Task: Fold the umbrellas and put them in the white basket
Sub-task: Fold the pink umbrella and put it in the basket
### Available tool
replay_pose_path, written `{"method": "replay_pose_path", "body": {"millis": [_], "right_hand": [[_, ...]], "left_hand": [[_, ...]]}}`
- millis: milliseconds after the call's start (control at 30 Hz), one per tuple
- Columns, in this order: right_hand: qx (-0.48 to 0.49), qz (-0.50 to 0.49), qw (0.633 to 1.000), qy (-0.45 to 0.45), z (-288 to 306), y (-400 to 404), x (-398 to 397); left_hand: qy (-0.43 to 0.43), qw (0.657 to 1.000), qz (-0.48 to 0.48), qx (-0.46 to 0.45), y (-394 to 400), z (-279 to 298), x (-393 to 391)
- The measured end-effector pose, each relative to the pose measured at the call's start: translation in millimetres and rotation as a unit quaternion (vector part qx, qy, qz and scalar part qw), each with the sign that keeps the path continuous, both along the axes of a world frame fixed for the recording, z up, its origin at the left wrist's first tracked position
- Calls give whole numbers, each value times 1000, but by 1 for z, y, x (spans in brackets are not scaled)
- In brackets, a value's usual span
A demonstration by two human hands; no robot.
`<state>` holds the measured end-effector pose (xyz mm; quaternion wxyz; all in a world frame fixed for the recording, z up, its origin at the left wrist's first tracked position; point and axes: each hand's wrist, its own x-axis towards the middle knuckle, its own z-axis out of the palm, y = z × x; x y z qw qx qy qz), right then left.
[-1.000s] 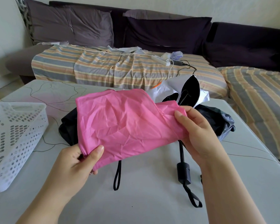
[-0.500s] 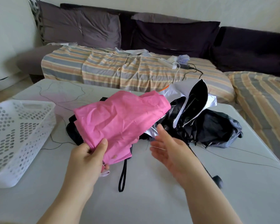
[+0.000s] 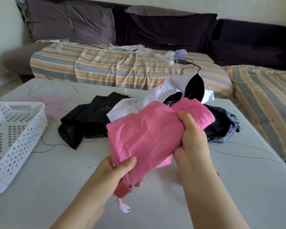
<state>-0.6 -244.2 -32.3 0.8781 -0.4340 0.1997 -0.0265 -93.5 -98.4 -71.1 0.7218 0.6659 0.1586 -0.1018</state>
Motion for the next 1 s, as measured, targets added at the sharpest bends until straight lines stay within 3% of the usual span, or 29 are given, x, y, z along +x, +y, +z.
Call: {"method": "replay_pose_path", "body": {"millis": [67, 133, 300, 433, 500, 567, 633, 767, 900, 1000], "right_hand": [[8, -10, 1000, -20, 1, -4, 1], [26, 4, 998, -49, 1, -6, 0], [65, 63, 993, -81, 1, -8, 3], [-13, 73, 996, -45, -1, -7, 1], [-47, 84, 995, -24, -3, -4, -1], [-58, 73, 996, -17, -4, -3, -1], [-39, 37, 998, -25, -4, -6, 0], [-16, 4, 998, -59, -3, -5, -2], [22, 56, 993, -97, -1, -2, -5], [69, 100, 984, -132, 2, -3, -4]], "left_hand": [[76, 994, -71, -28, 0, 2, -2], [99, 986, -106, -83, -2, 3, -4], [-7, 993, 10, -118, -10, 6, -5], [-99, 990, 96, 33, -12, -1, -3], [-157, 973, 106, 131, -11, -2, -5], [-189, 964, 96, 163, -13, -1, -8], [-180, 974, 67, 122, -13, -3, -8], [-71, 996, -34, 40, -6, 0, -4], [-26, 996, -89, -15, -7, 6, -9], [-16, 994, -76, -73, -12, 5, -8]]}}
